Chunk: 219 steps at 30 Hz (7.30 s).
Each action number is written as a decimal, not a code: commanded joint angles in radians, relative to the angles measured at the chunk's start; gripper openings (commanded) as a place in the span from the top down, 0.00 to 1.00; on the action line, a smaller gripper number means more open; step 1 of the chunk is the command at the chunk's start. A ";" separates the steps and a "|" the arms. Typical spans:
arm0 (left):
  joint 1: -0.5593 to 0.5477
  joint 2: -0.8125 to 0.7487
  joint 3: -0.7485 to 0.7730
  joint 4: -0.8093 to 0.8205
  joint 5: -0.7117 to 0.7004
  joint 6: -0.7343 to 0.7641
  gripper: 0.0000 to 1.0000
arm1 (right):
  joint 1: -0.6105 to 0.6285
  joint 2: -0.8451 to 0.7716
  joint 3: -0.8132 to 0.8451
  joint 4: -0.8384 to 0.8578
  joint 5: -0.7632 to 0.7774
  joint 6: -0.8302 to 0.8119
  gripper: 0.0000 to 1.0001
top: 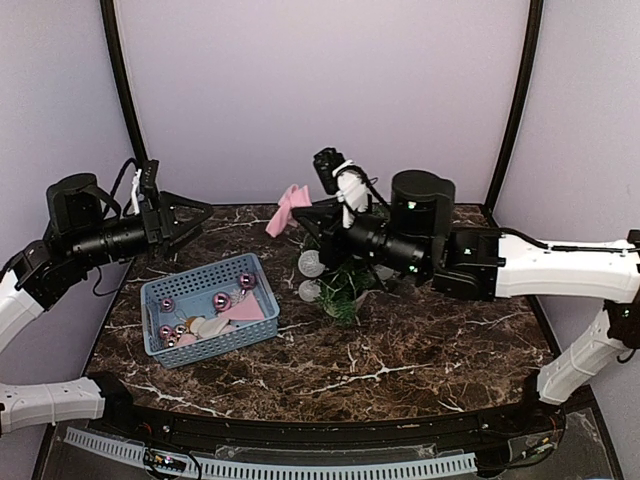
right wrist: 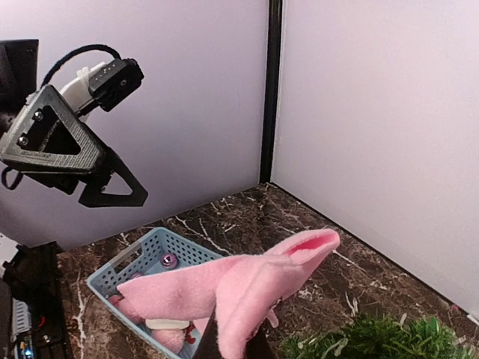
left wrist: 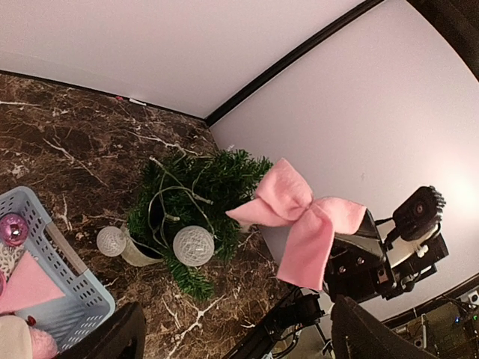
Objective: Decorate the small christmas tree
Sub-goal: Pass from the left arm to the right, then pass from the right arm to the left, then place the bow in the gap of branches, then pick up the ornament ball from the bin.
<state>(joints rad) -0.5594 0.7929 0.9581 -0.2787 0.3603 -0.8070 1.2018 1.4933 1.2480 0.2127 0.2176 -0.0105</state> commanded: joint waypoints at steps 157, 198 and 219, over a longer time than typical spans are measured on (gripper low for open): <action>-0.182 0.637 0.101 0.446 -0.157 0.315 0.68 | -0.235 -0.142 -0.104 -0.201 0.044 0.352 0.60; 0.041 0.433 -0.375 0.030 -0.216 0.125 0.62 | -0.386 -0.346 -0.275 -0.284 0.095 0.503 0.17; 0.004 0.340 -0.318 -0.061 -0.073 0.092 0.63 | -0.404 -0.312 -0.280 -0.253 0.061 0.521 0.17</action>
<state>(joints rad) -0.5365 1.1210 0.6369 -0.3161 0.2096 -0.7017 0.8078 1.1645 0.9607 -0.0967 0.2947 0.4999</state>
